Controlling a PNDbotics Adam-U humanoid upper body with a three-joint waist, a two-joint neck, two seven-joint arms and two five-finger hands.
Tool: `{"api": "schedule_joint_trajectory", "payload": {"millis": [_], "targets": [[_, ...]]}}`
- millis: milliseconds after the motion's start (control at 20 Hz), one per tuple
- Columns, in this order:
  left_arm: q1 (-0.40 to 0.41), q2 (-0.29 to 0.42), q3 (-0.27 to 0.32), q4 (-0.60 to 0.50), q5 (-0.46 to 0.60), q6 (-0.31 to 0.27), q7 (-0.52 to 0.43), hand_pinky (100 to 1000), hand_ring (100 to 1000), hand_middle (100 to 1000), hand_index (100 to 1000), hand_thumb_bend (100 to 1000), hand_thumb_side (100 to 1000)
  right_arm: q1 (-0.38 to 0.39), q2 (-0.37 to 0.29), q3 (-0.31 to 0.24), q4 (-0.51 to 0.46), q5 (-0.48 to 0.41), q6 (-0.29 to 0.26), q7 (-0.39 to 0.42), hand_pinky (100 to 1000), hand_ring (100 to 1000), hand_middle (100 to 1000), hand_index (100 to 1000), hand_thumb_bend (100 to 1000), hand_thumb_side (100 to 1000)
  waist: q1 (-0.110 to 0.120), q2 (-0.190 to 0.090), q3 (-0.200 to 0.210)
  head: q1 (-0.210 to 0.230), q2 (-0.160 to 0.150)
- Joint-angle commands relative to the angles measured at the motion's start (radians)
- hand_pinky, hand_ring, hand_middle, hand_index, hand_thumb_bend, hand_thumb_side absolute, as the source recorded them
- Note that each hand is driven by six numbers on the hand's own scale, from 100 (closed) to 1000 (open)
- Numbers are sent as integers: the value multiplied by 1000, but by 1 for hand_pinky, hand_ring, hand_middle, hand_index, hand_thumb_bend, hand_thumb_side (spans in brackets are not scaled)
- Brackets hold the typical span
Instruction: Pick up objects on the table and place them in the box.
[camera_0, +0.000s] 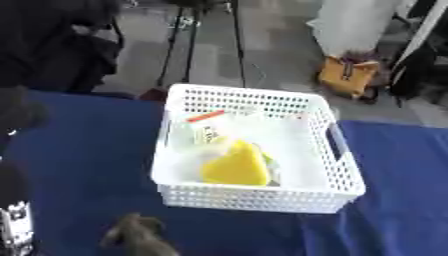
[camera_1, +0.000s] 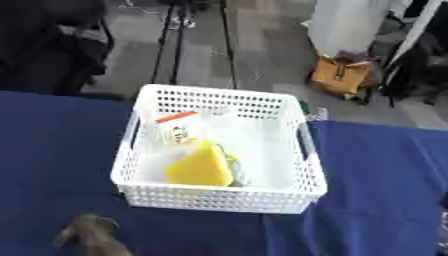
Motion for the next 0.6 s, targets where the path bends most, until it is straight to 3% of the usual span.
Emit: {"api": "schedule_joint_trajectory", "payload": {"millis": [50,600], "targets": [[-10,9,2,-14,4,-17,14,647,726,794,804,100,907,-6,-10,-6,-24,0,1,-5,809,761,742,807,100,891,3,-35,0,2,-9],[-11,11,1,-14,5,-15,12,656,742,813,821,100,907,-10,-26,-3,-24,0,1,-5,813,765,745,812,100,899,8,-37,-4,3,12]]}}
